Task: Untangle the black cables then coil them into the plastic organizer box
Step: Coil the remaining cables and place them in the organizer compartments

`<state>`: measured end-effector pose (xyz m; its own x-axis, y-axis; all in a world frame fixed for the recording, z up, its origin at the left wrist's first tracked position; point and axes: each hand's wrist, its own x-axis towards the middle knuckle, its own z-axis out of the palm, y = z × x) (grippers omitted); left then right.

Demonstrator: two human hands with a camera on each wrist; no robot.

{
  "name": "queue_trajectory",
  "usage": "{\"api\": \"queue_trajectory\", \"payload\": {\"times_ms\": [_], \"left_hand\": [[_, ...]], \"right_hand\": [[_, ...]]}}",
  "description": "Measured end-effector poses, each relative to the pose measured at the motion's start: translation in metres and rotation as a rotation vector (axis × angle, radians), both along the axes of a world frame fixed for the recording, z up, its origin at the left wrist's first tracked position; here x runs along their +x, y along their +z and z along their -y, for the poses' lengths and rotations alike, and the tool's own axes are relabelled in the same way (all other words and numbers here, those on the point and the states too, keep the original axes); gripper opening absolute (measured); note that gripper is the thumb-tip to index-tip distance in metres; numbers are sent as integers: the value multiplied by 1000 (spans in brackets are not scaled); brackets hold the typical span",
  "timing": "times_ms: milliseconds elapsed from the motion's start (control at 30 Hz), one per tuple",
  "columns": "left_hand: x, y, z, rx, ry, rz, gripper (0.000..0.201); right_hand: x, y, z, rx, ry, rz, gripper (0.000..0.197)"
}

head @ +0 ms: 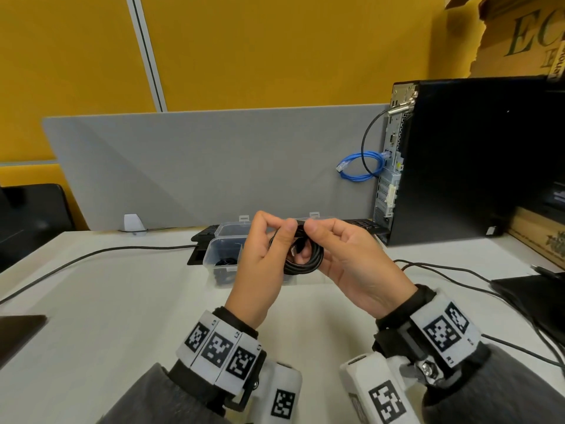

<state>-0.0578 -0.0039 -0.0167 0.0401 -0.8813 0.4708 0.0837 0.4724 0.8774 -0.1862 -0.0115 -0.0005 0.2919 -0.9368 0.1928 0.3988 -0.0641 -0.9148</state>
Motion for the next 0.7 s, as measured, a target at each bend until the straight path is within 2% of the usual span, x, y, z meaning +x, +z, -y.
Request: {"api": "queue_trajectory", "payload": {"times_ms": [100,167,233,300,433,533,633,700], "left_hand": [[4,-3,1,76,-68,12,34],[11,-4,3,143,-102,152,57],[18,-3,5,230,-162,291,67],[22,0,6,280,-242,392,58],[23,4,1,317,-273,510,20],[21,3,-2,285,-260,493,22],[17,0,-3,234,-203,394,31],[13,-2,-2,232,-194,323,31]], "right_hand": [[2,-3,-1,-64,-96,-89,33],[3,-4,0,-173,-201,-234,27],[4,-5,0,-271,-261,-360,20],[6,-7,-1,-351,-276,-444,14],[10,-9,-4,-402,-252,-561,13],[12,-9,-7,-453,-284,-693,14],[10,-9,-8,-552,-358,-880,10],[7,-7,-7,-603,-368,-934,11]]}}
